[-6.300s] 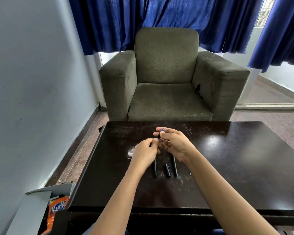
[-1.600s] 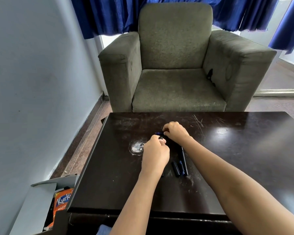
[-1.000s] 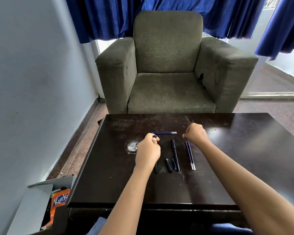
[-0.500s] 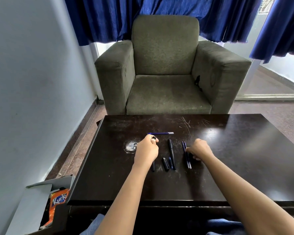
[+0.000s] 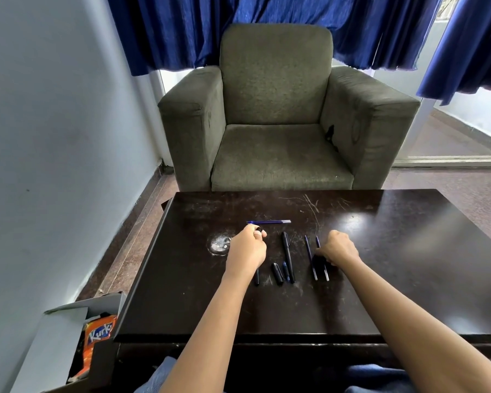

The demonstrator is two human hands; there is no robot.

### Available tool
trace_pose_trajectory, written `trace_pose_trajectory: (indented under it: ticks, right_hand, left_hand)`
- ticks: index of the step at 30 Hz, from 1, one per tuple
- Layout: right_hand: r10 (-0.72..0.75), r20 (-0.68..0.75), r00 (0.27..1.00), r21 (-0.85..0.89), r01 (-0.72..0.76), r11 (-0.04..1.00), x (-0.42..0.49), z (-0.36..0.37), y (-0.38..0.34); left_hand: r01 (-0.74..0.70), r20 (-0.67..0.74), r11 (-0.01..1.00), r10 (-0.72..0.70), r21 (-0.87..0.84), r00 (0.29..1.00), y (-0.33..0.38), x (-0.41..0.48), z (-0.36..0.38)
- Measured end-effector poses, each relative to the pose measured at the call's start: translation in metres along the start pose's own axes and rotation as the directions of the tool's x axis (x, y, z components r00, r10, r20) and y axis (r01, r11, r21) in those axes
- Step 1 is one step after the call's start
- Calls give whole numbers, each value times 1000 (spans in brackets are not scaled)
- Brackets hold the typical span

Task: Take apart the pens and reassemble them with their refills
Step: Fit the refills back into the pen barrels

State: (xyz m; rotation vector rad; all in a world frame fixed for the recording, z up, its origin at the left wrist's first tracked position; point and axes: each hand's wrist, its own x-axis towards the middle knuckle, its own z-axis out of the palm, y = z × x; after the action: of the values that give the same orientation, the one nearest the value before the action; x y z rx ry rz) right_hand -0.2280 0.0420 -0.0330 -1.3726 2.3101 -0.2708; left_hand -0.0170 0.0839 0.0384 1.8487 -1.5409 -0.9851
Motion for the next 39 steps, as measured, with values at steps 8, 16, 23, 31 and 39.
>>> trace_pose_trajectory:
  ticks: [8, 16, 23, 31, 39]
  right_hand:
    - [-30, -8, 1000, 126, 31, 992, -1, -20, -13]
    - [-149, -146, 978, 918, 190, 349, -58, -51, -93]
    - [-214, -298, 930, 880, 354, 316, -84, -41, -98]
    - [-295, -259, 920, 828, 369, 423, -85, -37, -99]
    - [-422, -95, 901, 605, 389, 694, -71, -22, -91]
  left_hand:
    - [-27, 24, 996, 30, -86, 999, 7, -5, -7]
    - [-28, 49, 988, 36, -151, 998, 5, -7, -9]
    - [-38, 56, 990, 46, -138, 997, 7, -9, -11]
    - [-67, 58, 981, 79, -184, 995, 7, -8, -10]
    - [-94, -33, 971, 89, -220, 995, 6, -8, -12]
